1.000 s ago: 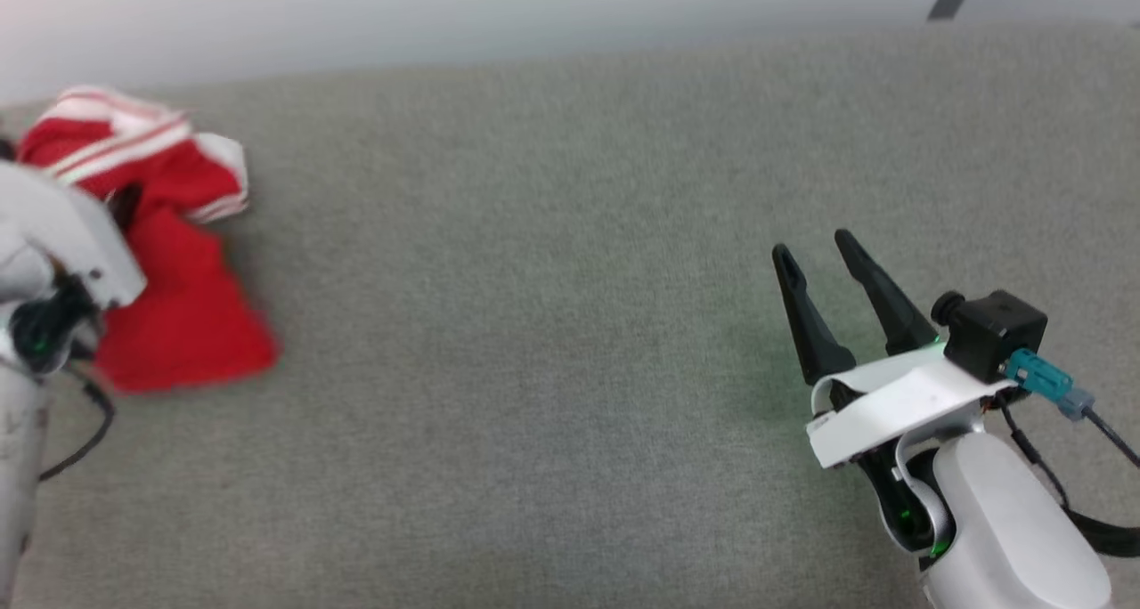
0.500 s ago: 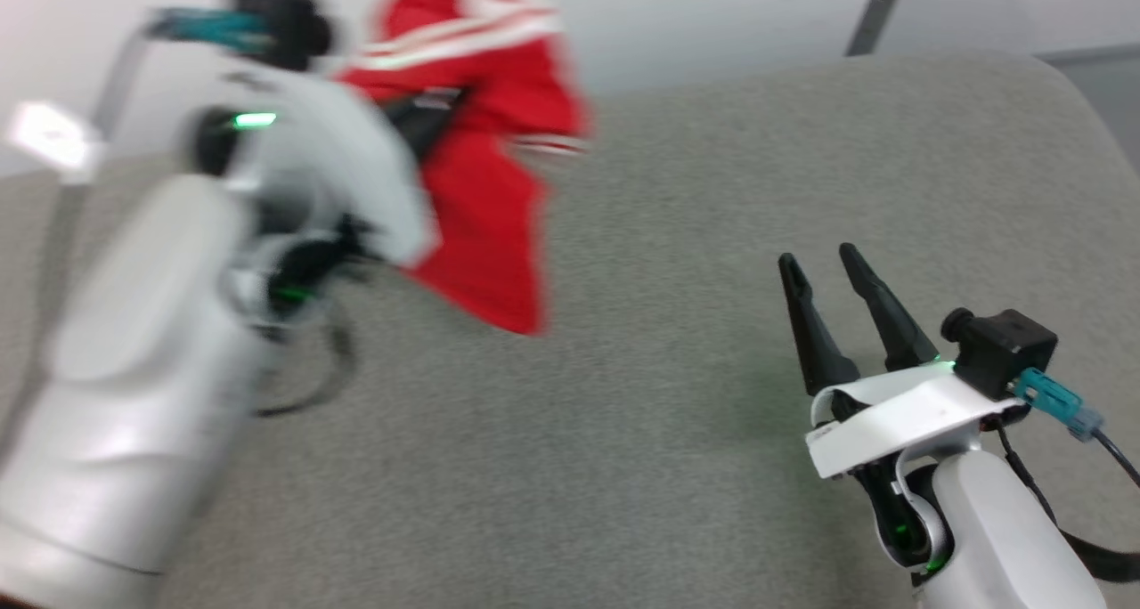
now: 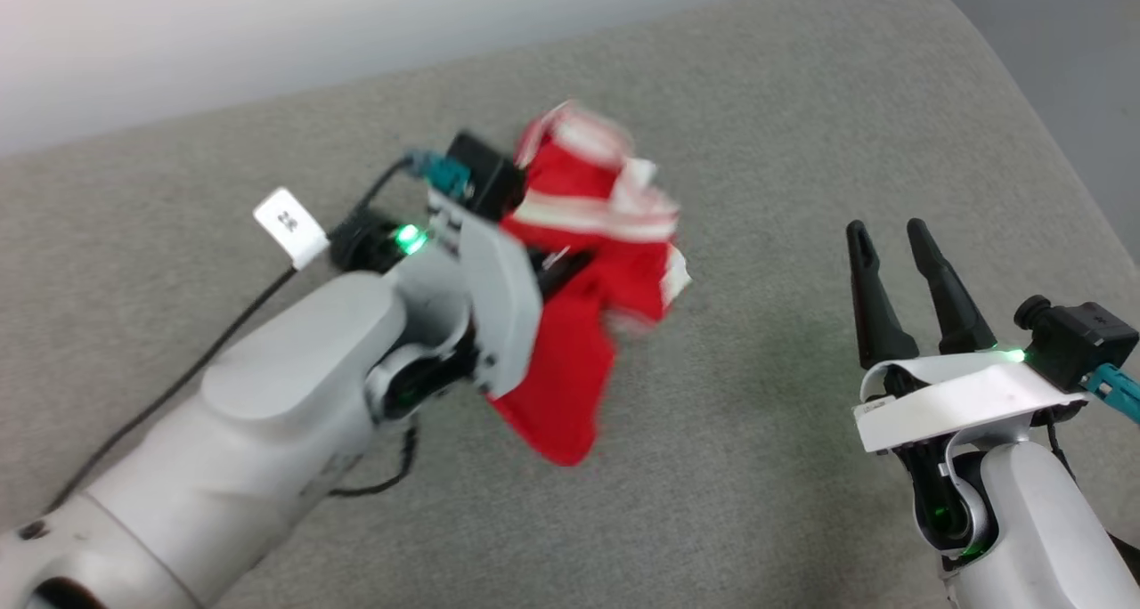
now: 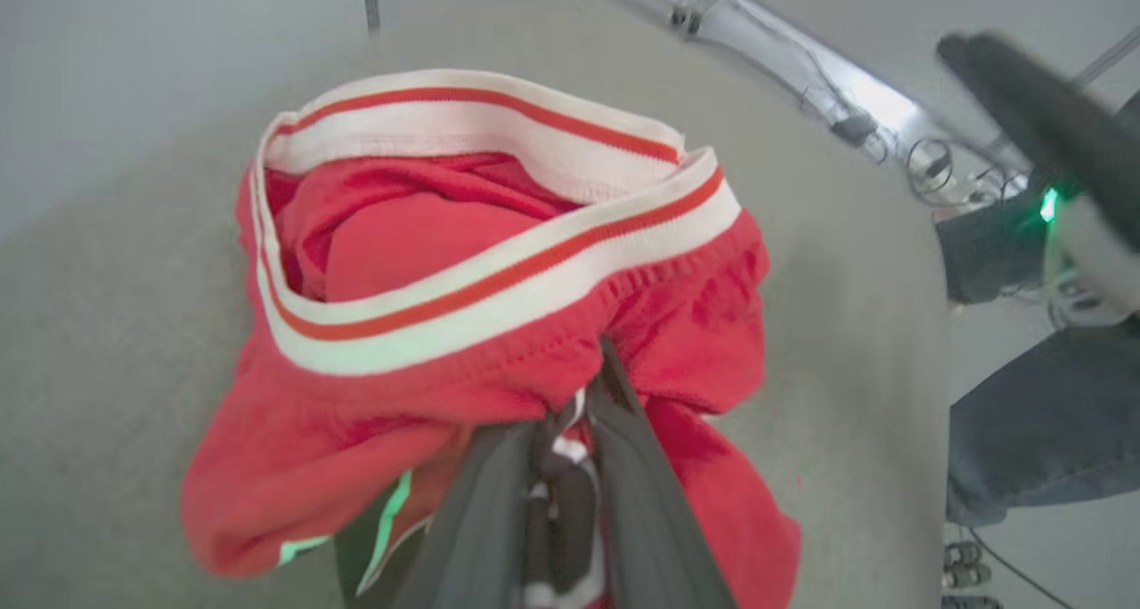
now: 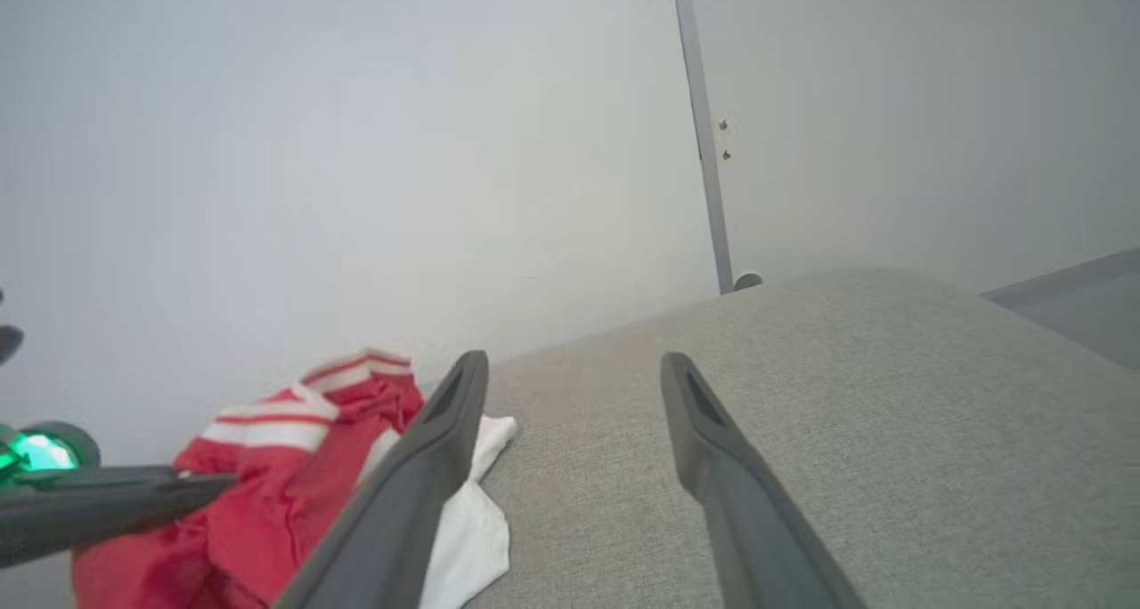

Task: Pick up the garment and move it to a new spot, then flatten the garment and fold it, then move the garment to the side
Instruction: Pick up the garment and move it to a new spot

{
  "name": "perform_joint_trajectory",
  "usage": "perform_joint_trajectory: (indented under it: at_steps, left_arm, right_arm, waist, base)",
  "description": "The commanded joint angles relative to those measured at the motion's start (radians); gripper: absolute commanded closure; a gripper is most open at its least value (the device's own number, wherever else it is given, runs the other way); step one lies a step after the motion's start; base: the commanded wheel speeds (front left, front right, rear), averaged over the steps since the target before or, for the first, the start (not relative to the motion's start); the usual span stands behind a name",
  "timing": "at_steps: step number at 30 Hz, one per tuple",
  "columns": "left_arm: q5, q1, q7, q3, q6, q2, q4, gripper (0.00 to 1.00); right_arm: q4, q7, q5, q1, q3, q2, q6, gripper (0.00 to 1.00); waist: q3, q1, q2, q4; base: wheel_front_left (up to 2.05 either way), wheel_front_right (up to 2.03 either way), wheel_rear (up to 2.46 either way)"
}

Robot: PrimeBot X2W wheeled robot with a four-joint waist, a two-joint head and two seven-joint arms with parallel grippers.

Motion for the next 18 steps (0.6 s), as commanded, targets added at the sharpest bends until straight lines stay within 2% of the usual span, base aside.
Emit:
perform_joint_trajectory:
  at_steps: [1, 8, 18]
  left_arm:
    - [-0.003, -0.016, 0.009, -0.029, 0.001, 0.018, 0.017, 1.00]
    - [-0.007, -0.065, 0.133, -0.182, 0.002, 0.080, 0.122, 1.00]
    - [0.037, -0.036, 0.235, -0.230, 0.007, 0.086, 0.250, 1.00]
  right_arm:
    - [-0.006, 0.000, -0.003, 0.008, -0.002, 0.005, 0.000, 0.00]
    - [-0.013, 0.000, -0.005, 0.017, 0.000, 0.021, 0.000, 0.00]
    - [-0.028, 0.000, 0.010, -0.014, 0.018, 0.046, 0.000, 0.00]
  waist:
    - [0.027, 0.0000, -0.0001, -0.027]
    - [0.041, 0.0000, -0.0001, -0.036]
    - [0.104, 0.0000, -0.0001, -0.076]
  base:
    - [0.00, 0.00, 0.00]
    - [0.00, 0.00, 0.00]
    - [0.00, 0.00, 0.00]
